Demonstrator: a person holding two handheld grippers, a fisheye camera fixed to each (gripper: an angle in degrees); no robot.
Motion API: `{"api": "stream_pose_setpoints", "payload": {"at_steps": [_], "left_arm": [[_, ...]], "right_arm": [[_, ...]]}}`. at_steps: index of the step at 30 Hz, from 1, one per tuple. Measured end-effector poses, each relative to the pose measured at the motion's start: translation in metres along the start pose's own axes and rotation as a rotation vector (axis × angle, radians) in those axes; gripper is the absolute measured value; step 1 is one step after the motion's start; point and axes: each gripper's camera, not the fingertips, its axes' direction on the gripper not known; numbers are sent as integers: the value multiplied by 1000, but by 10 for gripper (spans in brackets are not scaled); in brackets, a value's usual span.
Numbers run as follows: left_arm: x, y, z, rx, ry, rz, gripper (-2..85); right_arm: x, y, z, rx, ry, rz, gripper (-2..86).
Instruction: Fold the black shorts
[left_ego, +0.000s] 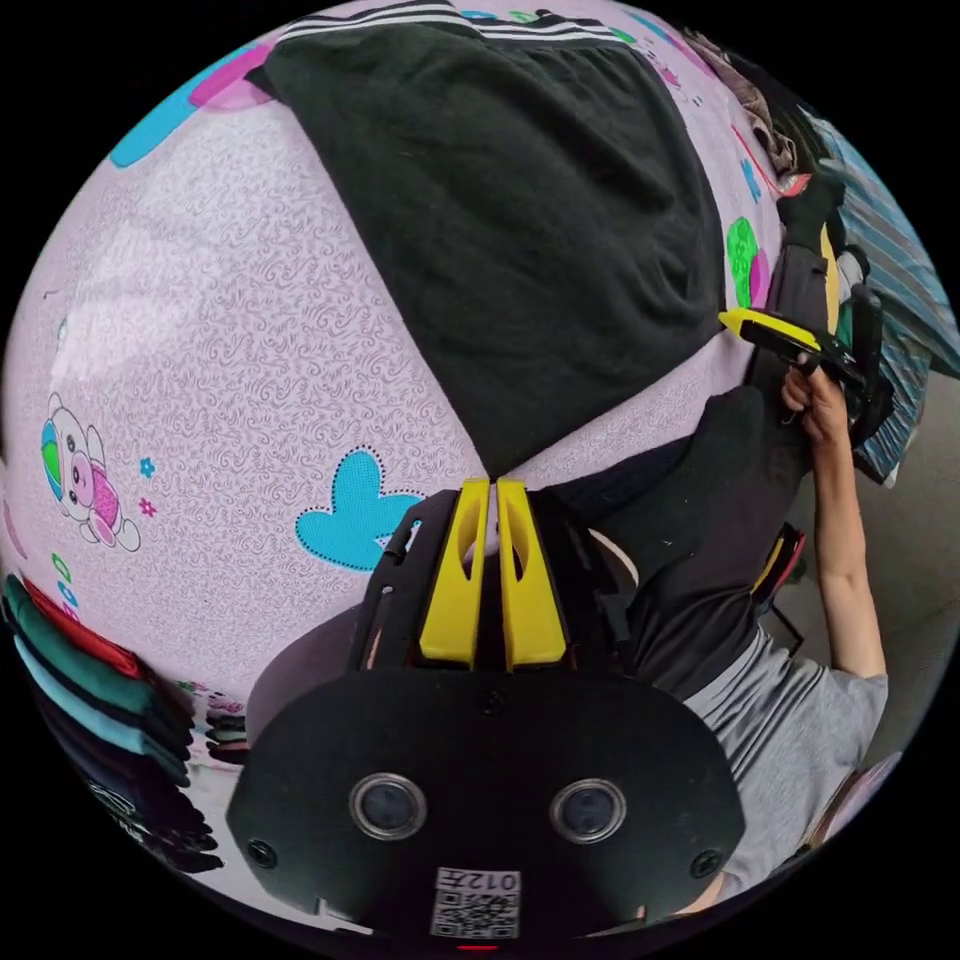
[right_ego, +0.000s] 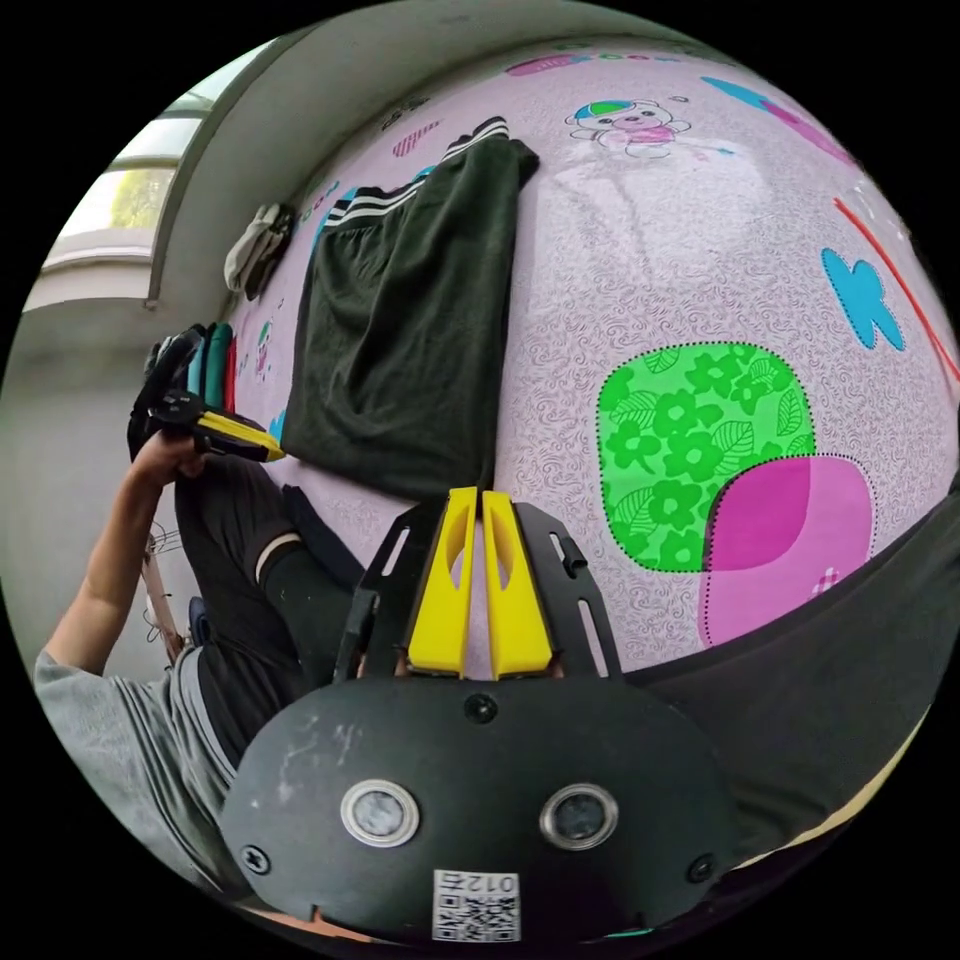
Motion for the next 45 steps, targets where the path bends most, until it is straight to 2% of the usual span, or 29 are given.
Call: {"api": "stream_pose_setpoints", "payload": {"at_steps": [3, 5, 7, 10, 12, 16, 18, 20, 24, 28, 32, 36, 38, 42, 45], "left_arm": [[0, 18, -10, 101, 40, -19, 8], [1, 33, -28, 241, -29, -58, 8], [12, 46, -49, 478, -118, -77, 8], [36, 43, -47, 710, -110, -89, 7], [52, 32, -32, 771, -180, -131, 6], [70, 12, 9, 826, -419, -378, 2], [75, 6, 24, 823, -494, -420, 0], [79, 5, 39, 820, -517, -408, 0], [93, 22, 68, 946, -636, -319, 0], [108, 26, 85, 919, -762, -270, 1], [106, 36, 89, 926, -744, -273, 0], [89, 51, 87, 951, -634, -269, -1], [81, 58, 85, 963, -582, -267, -1], [64, 70, 81, 980, -502, -264, -1], [55, 78, 75, 970, -465, -283, 0]], "right_arm": [[-3, 6, -6, 23, 16, 14, 0], [-15, 9, -28, 153, 102, 0, 15], [-27, 3, -42, 286, 136, -1, 44], [-53, -25, -42, 419, 144, -17, 62], [-71, -45, -30, 478, 172, -23, 65], [-100, -85, 12, 544, 357, 4, 82], [-105, -94, 31, 536, 398, -1, 89], [-103, -100, 53, 507, 406, -2, 97], [-104, -92, 63, 551, 413, -46, 96], [-104, -92, 66, 539, 420, -45, 97], [-101, -90, 65, 538, 402, -49, 98], [-93, -90, 60, 541, 356, -44, 97], [-85, -96, 48, 473, 338, -64, 91], [-76, -103, 15, 601, 413, 5, 87], [-63, -129, 7, 558, 375, 7, 87]]}}
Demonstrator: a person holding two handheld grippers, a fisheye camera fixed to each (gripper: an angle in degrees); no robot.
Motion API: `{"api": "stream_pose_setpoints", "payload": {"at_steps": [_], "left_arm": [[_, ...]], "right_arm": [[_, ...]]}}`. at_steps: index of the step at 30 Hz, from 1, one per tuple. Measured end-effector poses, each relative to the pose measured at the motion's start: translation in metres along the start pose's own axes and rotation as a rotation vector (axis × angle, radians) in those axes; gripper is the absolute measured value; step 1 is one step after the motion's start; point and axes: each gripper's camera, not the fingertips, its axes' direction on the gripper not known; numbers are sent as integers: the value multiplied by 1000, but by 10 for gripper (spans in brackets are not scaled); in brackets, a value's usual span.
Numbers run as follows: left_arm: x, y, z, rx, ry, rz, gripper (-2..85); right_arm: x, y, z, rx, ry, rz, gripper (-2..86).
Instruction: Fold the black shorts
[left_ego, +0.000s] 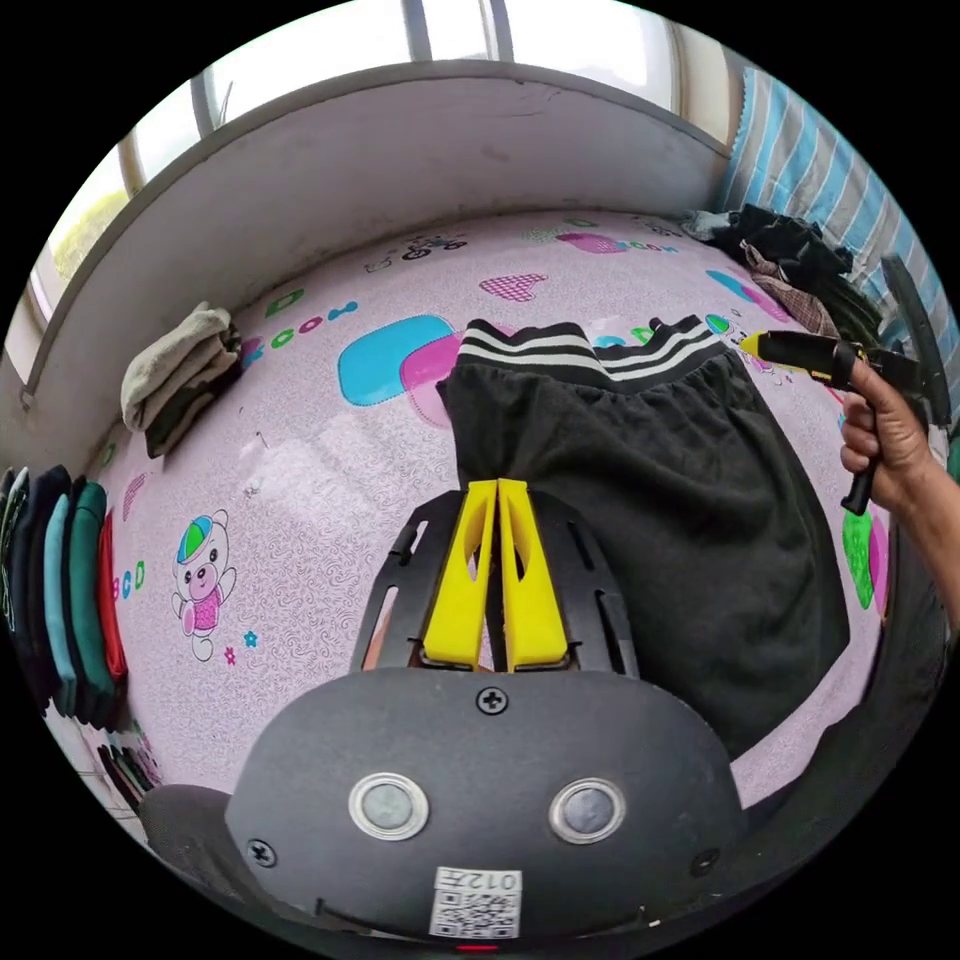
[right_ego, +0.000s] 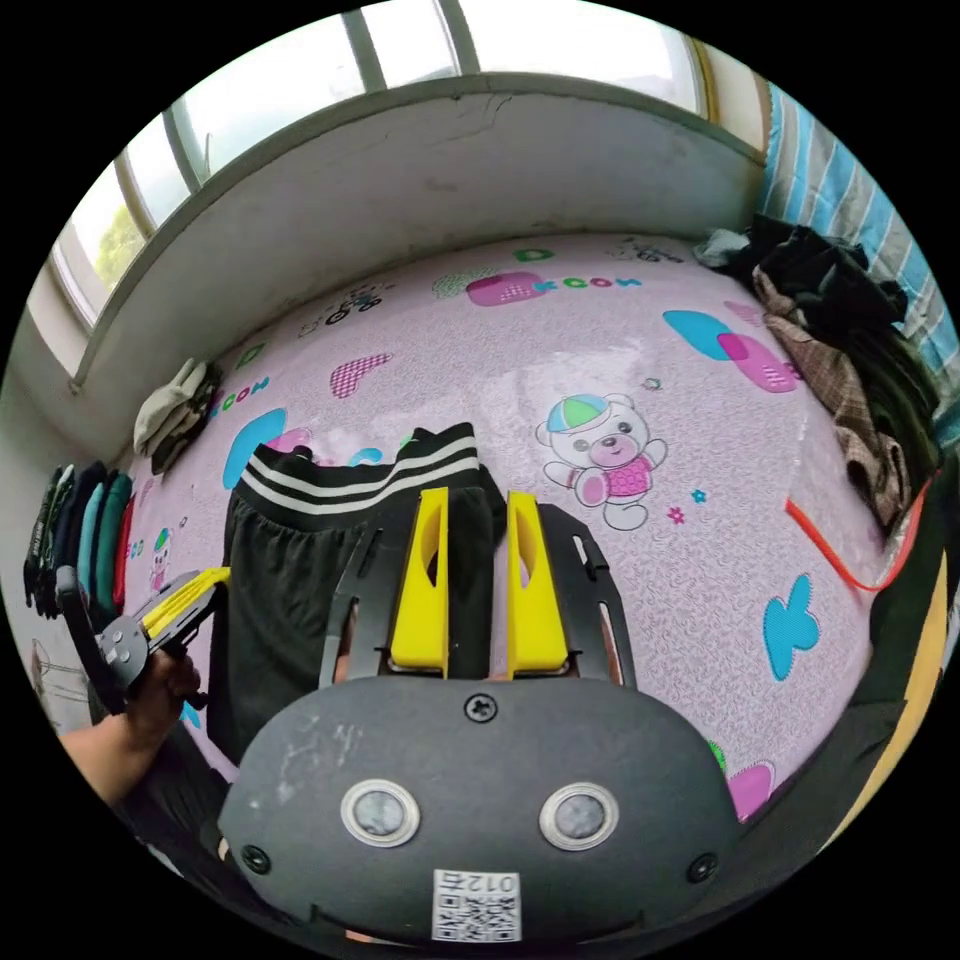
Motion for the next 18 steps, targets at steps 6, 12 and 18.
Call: {"api": "stream_pose_setpoints", "payload": {"at_steps": [6, 12, 18], "left_arm": [[-57, -31, -28, 103, 29, -135, 10], [-77, -93, 9, -45, 173, -45, 19], [-90, -111, 0, -18, 221, 59, 4]], "right_arm": [[14, -20, 25, -73, -93, -8, 85], [21, -27, 37, -92, -116, 16, 55], [24, -27, 7, 20, -117, -17, 31]]}}
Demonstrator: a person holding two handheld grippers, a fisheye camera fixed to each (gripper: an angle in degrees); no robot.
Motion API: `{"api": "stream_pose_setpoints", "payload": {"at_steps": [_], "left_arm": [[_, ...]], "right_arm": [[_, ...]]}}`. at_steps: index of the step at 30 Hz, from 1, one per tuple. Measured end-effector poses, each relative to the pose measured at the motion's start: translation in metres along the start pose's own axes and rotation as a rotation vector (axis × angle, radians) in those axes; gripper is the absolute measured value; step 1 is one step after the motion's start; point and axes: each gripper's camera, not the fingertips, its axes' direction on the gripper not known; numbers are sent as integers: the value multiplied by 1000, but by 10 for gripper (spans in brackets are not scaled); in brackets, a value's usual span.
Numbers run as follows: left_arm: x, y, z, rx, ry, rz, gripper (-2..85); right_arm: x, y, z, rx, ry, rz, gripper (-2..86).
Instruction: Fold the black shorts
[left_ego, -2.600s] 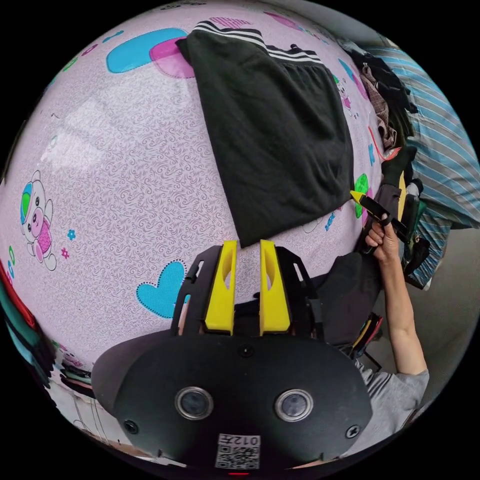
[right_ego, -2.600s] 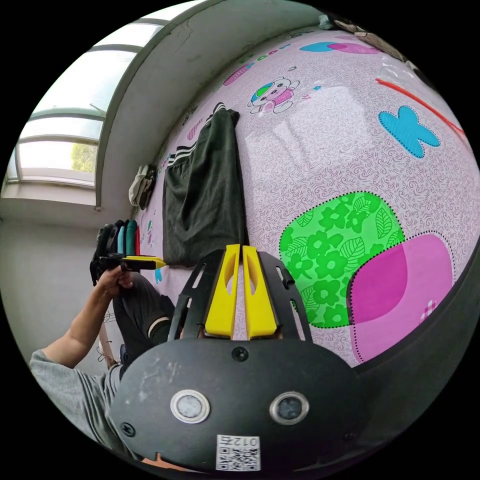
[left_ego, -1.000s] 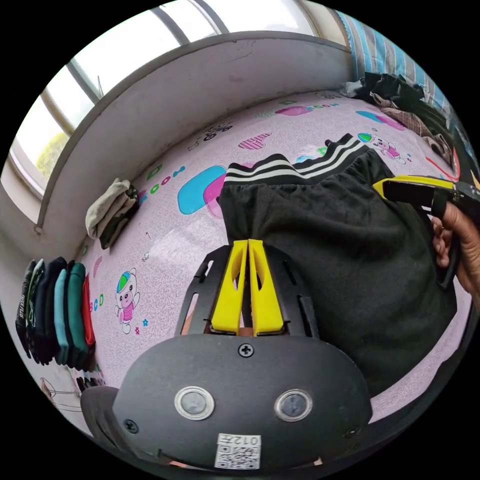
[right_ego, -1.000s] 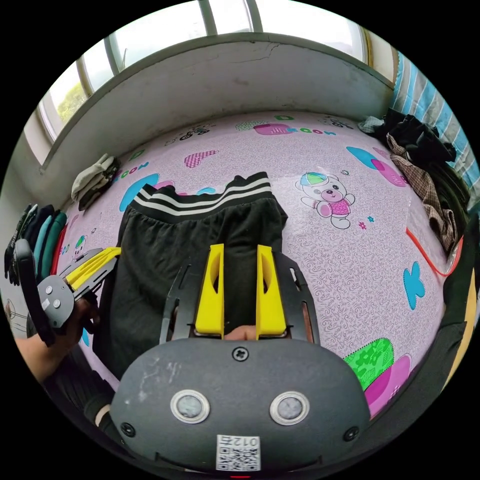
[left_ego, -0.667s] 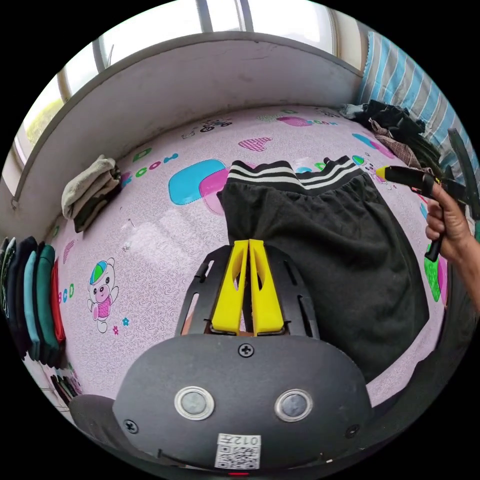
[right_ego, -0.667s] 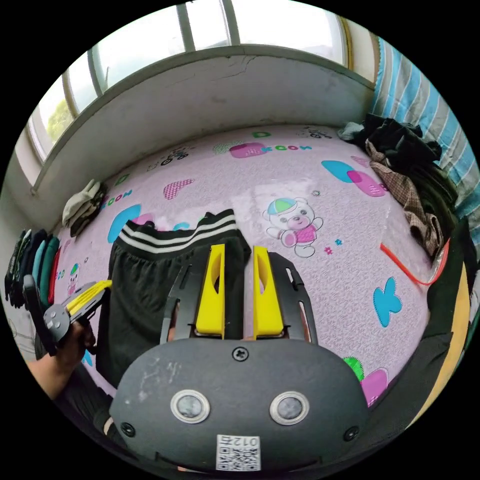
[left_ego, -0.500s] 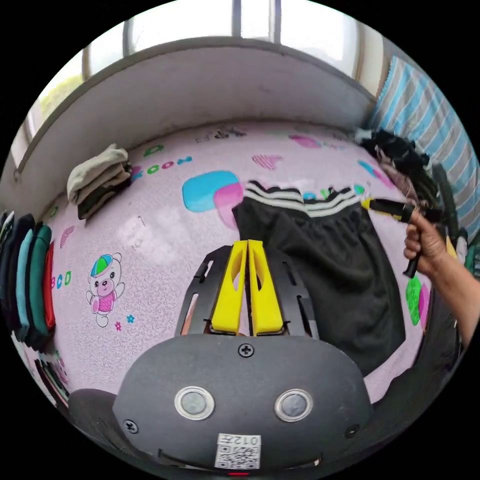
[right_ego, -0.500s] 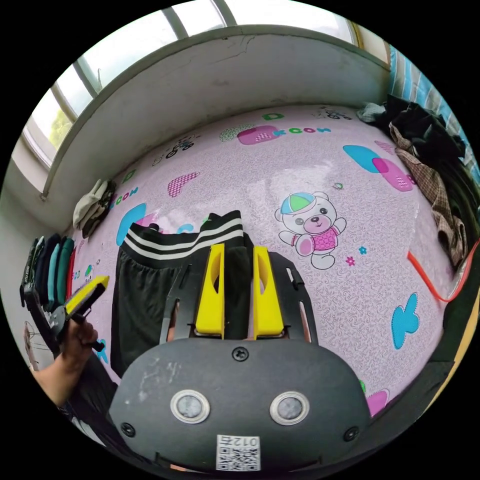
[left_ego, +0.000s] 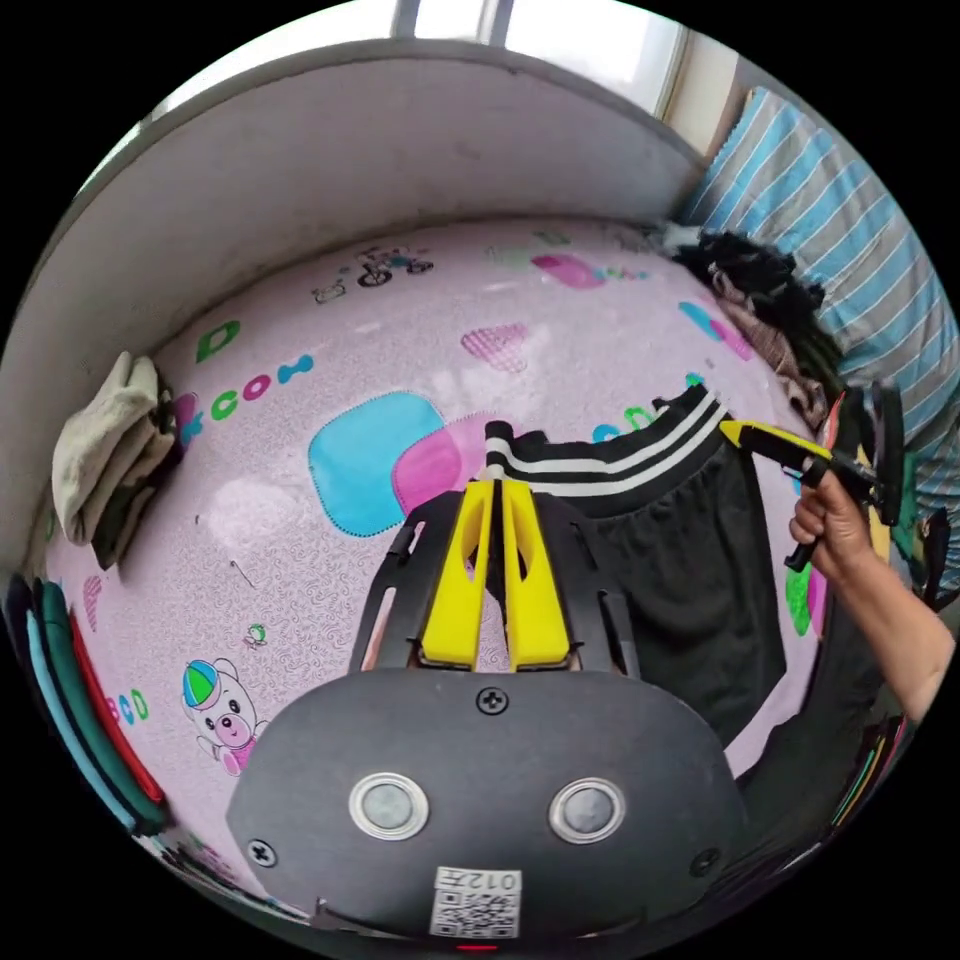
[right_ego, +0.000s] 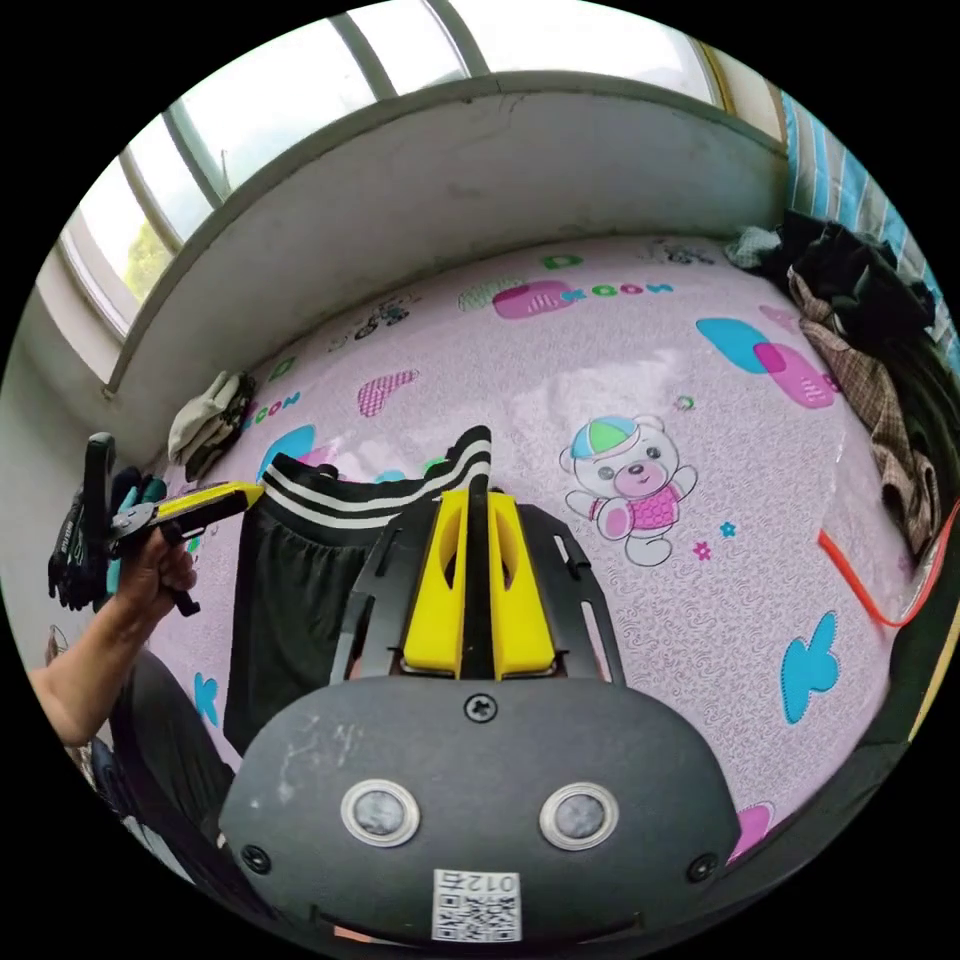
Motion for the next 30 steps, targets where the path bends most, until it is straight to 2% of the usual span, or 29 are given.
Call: {"api": "stream_pose_setpoints", "payload": {"at_steps": [2, 6, 11, 15, 18, 20, 23, 25, 27, 30], "left_arm": [[-17, 4, -12, 71, 45, -53, 3], [-36, 0, 18, -29, 31, -72, 4], [-43, -10, 24, -50, -14, -40, 15], [-62, -9, -20, 35, -24, -185, 18], [-44, 4, -42, 121, 132, -178, 16], [-21, 9, -32, 86, 192, -161, 14], [6, 22, -10, 9, 73, -214, 9], [10, 35, 2, -14, -68, -255, 7], [10, 43, 2, 58, -65, -215, 6], [-1, 41, 4, 61, -10, -226, 6]], "right_arm": [[5, 3, -12, 62, 48, -34, 31], [23, 0, 16, -19, 58, 10, 34], [32, -5, 34, -31, 41, 46, 55], [35, -7, 7, 29, 81, 98, 71], [23, 5, -17, 83, 17, 144, 98], [-2, 19, -8, 82, 0, 118, 106], [-31, 28, 22, 56, 166, 47, 122], [-36, 32, 43, 31, 239, 4, 127], [-34, 25, 54, -31, 224, 4, 129], [-20, 22, 56, -18, 151, 50, 124]]}}
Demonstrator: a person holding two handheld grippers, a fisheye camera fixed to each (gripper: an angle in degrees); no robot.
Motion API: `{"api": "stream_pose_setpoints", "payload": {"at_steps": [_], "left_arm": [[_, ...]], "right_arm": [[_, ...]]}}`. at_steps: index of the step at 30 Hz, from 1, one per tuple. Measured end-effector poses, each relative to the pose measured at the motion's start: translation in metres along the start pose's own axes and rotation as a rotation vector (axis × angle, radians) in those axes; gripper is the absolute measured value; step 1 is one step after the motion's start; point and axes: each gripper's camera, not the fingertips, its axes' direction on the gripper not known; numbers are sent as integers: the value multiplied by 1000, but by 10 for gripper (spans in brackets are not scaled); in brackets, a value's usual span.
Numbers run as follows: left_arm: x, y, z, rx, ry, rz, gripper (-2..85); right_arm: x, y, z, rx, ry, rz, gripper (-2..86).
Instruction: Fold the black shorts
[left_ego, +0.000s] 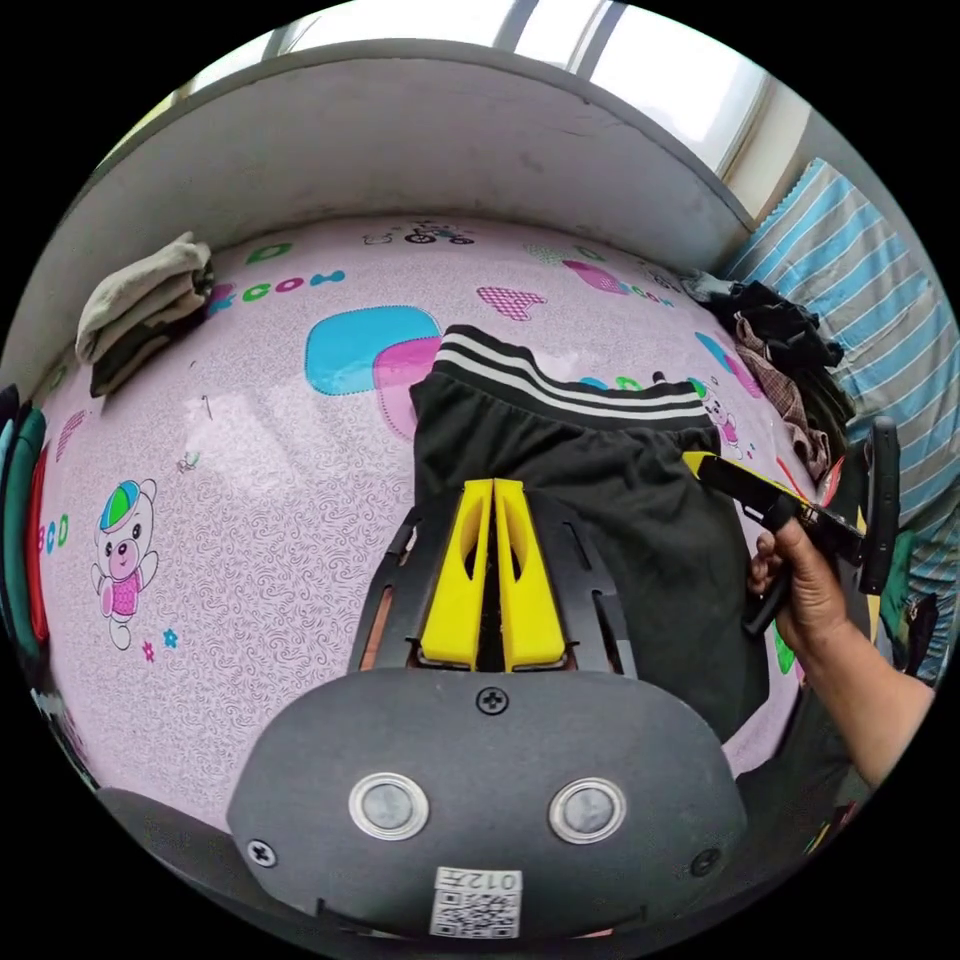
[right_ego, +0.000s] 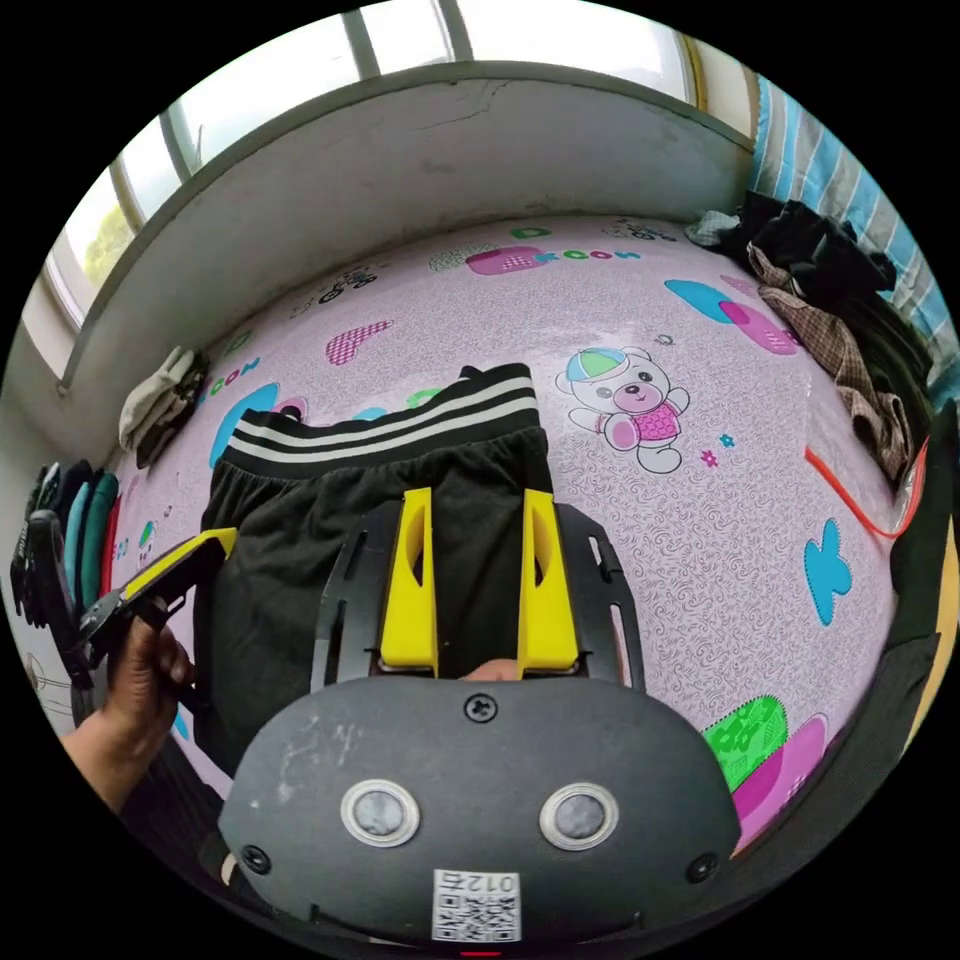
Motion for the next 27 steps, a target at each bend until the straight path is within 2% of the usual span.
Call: {"api": "stream_pose_setpoints", "payload": {"at_steps": [6, 9, 12, 14, 19, 21, 27], "left_arm": [[12, -13, 0, -12, -76, 95, 6], [13, -26, -13, -23, -72, 123, 6], [11, -41, -31, 76, 7, 120, 6], [14, -54, -26, 52, 8, 110, 6], [12, -69, 14, -31, -187, 70, 7], [5, -68, 14, 8, -145, 75, 9], [-24, -88, -3, -44, -1, 78, 20]], "right_arm": [[16, -5, 9, 9, -76, 58, 110], [21, -13, 9, -48, -105, 38, 101], [13, -18, -7, 56, -70, 3, 95], [-11, -28, -4, 94, -51, -77, 97], [-33, -42, 47, -10, 14, -129, 88], [-31, -40, 55, 13, 4, -135, 85], [-29, -56, 59, -38, -42, -159, 77]]}}
